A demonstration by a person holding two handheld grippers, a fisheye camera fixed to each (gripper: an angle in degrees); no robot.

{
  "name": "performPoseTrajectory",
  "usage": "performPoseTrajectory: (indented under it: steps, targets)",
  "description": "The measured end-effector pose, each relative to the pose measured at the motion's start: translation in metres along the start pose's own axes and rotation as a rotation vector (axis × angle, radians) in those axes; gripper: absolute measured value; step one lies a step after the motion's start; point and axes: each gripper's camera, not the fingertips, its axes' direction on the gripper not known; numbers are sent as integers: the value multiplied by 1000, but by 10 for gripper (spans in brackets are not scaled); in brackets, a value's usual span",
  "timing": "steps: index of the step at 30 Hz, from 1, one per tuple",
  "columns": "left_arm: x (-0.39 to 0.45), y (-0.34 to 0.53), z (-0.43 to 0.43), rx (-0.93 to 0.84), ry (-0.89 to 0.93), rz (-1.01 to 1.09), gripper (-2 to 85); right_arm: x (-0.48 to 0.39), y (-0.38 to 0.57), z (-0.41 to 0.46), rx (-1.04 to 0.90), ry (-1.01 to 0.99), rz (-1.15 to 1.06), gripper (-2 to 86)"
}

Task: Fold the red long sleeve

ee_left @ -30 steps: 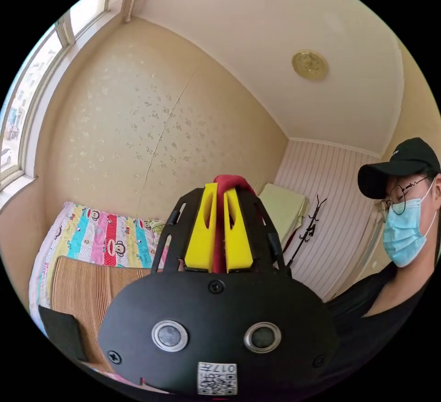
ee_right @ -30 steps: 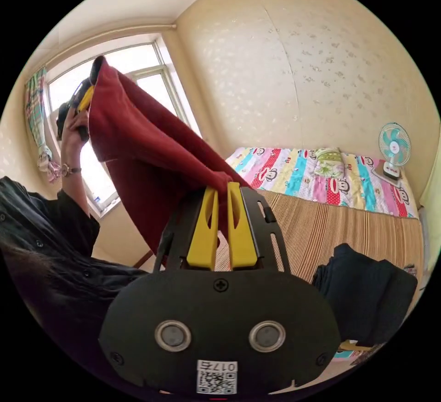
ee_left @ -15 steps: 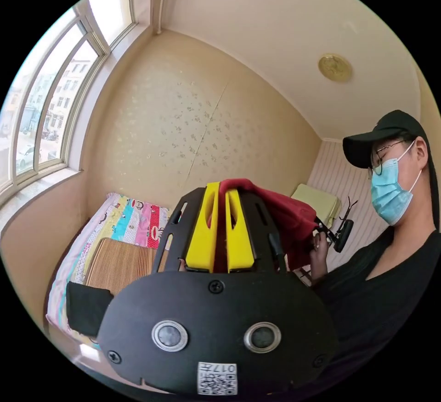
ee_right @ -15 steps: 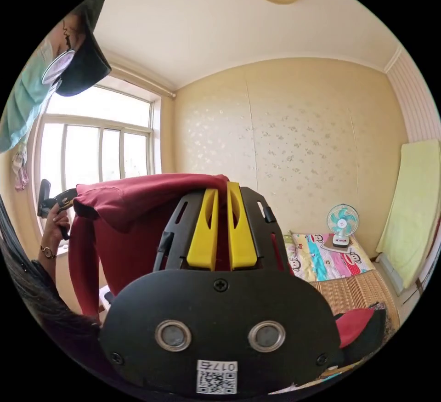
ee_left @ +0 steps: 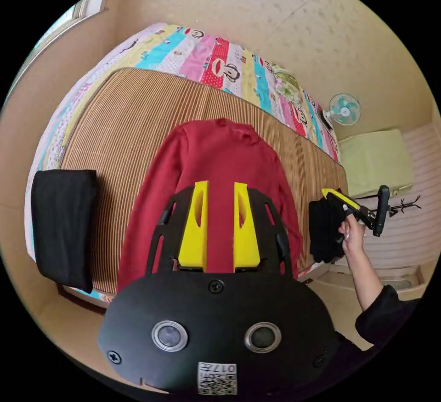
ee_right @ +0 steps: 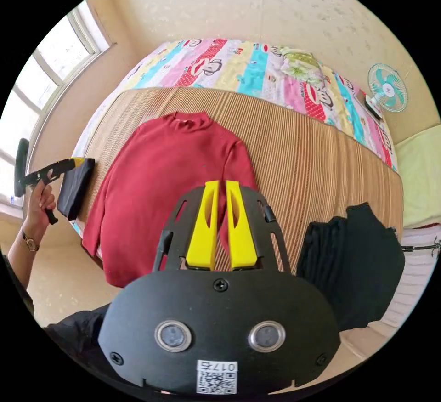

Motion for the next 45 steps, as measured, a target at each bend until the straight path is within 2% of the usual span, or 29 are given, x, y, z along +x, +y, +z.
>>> performPoseTrajectory:
  steps: [3, 5, 6, 7, 9, 10, 12, 14, 15, 17, 19, 22, 25, 27, 29, 30, 32, 34, 35, 36, 39, 41, 42, 44, 45]
  targets:
    - [-15, 46, 74, -260, -69, 50, 72, 13, 66, 63, -245, -121, -47, 21]
    - [-37, 96, 98, -424, -86, 29, 59, 28, 131, 86, -422, -98, -134, 18]
    - [-41, 106, 90, -390, -78, 29, 55, 36, 144, 74, -376, -94, -135, 17]
    - [-47, 121, 63, -308, -62, 47, 46, 57, 162, 48, -338, -74, -90, 18]
    - [-59, 130, 42, -382, -56, 40, 38, 106, 172, 21, -457, -151, 98, 24]
    - [-69, 131, 26, -429, -13, 32, 36, 146, 180, -4, -456, -266, 276, 33]
    - [-88, 129, -2, -458, 53, -18, 39, 216, 203, -50, -287, -548, 605, 60]
    - [-118, 118, -40, -460, 138, -105, 44, 302, 258, -73, 40, -989, 1168, 114]
    - [-126, 114, -49, -461, 153, -121, 44, 316, 273, -72, 134, -1085, 1305, 128]
    - [-156, 93, -85, -445, 181, -186, 47, 347, 307, -55, 512, -1352, 1695, 157]
    - [-179, 74, -115, -394, 198, -230, 48, 370, 297, -46, 636, -1412, 1788, 167]
    - [-221, 46, -162, -312, 233, -344, 49, 413, 256, -34, 593, -1395, 1847, 159]
    - [-269, 30, -202, -234, 351, -511, 50, 442, 230, -44, 662, -1335, 2008, 70]
    - [-291, 22, -227, -204, 366, -559, 50, 467, 191, -97, 637, -1165, 1898, 41]
    - [-320, 21, -263, -128, 386, -652, 53, 475, 78, -214, 545, -863, 1327, 32]
    - [-328, 23, -272, -102, 401, -679, 54, 462, 48, -244, 532, -771, 1185, 31]
    - [-357, 33, -297, -21, 446, -788, 73, 364, -48, -330, 514, -383, 720, 30]
    - [-378, 43, -304, 0, 459, -889, 97, 272, -95, -341, 527, -199, 436, 31]
    - [-390, 52, -304, 16, 482, -964, 115, 217, -119, -323, 493, -128, 260, 32]
    - [-396, 56, -303, 27, 503, -1002, 122, 192, -130, -308, 458, -105, 189, 32]
    - [-415, 78, -286, 93, 675, -1182, 155, 94, -156, -181, 176, -82, -59, 33]
    - [-422, 103, -268, 210, 809, -1375, 165, 43, -139, -48, -208, 7, -228, 33]
    - [-423, 110, -265, 264, 840, -1426, 166, 35, -129, -18, -309, 32, -259, 32]
    - [-426, 129, -256, 502, 945, -1563, 167, 9, -102, -14, -211, 111, -359, 30]
    - [-427, 131, -255, 545, 962, -1575, 166, 4, -101, -15, -222, 132, -360, 30]
